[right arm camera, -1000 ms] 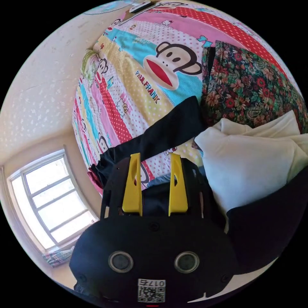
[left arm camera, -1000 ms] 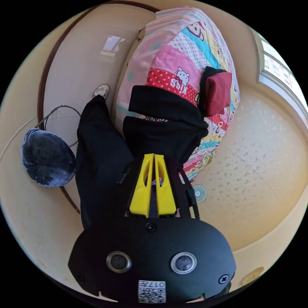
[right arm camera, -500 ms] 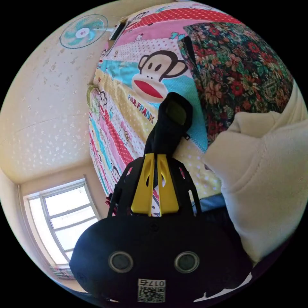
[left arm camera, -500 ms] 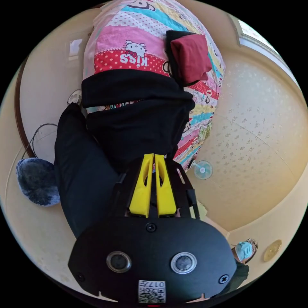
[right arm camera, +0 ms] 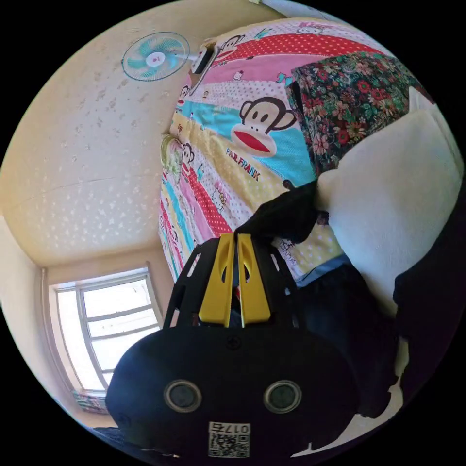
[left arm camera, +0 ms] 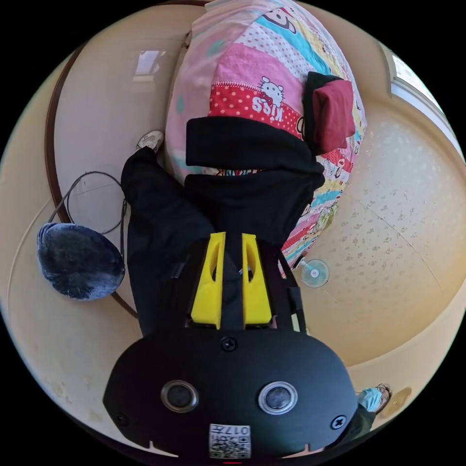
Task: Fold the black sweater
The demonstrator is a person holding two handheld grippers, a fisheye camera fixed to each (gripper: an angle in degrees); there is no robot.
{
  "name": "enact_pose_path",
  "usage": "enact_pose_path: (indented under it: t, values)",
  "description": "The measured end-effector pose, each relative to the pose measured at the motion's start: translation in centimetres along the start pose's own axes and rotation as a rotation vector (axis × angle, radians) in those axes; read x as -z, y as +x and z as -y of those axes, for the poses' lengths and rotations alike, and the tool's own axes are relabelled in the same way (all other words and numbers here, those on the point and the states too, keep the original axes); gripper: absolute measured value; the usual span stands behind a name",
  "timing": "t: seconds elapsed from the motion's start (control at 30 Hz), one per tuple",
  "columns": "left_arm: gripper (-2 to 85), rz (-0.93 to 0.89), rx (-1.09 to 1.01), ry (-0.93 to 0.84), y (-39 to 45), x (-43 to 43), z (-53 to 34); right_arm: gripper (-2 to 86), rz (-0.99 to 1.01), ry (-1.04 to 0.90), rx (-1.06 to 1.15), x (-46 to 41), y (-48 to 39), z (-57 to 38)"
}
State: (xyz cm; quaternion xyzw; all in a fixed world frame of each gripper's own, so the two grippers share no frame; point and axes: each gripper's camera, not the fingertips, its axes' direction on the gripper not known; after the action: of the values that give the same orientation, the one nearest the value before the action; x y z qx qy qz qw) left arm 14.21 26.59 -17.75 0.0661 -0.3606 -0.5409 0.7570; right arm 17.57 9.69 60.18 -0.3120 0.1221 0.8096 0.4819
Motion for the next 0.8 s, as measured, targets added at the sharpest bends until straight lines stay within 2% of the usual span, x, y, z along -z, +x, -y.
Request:
enact_pose_path:
  t: [0.1, 0.27, 0.33, 0.43, 0.47, 0.53, 0.63, 0.8]
  values:
    - [6.8, 0.011, -0.013, -0.009, 1.2, 1.6, 1.8, 1.1, -0.053, 0.017, 0.168, -0.2, -4.9, 0.1]
    - [8.5, -0.099, -0.026, -0.036, 3.3, 2.6, 6.7, 1.3, -0.047, -0.021, 0.559, -5.7, -17.8, -2.6]
    - [9.2, -0.128, -0.026, -0.049, 3.9, 2.6, 8.2, 1.5, -0.057, -0.064, 0.757, -11.0, -23.1, -7.2]
    - [10.0, -0.209, 0.03, -0.068, 3.9, 2.6, 10.3, 1.8, -0.022, -0.165, 0.983, -20.3, -25.8, -14.4]
    - [10.5, -0.258, 0.074, -0.06, 3.5, 2.7, 11.0, 1.9, -0.009, -0.204, 1.013, -22.6, -25.7, -15.7]
    - [11.1, -0.353, 0.154, -0.035, 2.6, 2.9, 11.7, 2.3, 0.039, -0.424, 1.032, -32.4, -23.1, -19.9]
    - [12.2, -0.509, 0.308, 0.027, 0.9, 3.5, 12.1, 2.7, -0.008, -0.642, 0.902, -41.9, -17.1, -22.9]
    - [11.0, -0.72, 0.505, 0.07, -1.4, 3.6, 11.9, 3.7, -0.028, -0.898, 0.825, -48.7, -8.7, -27.4]
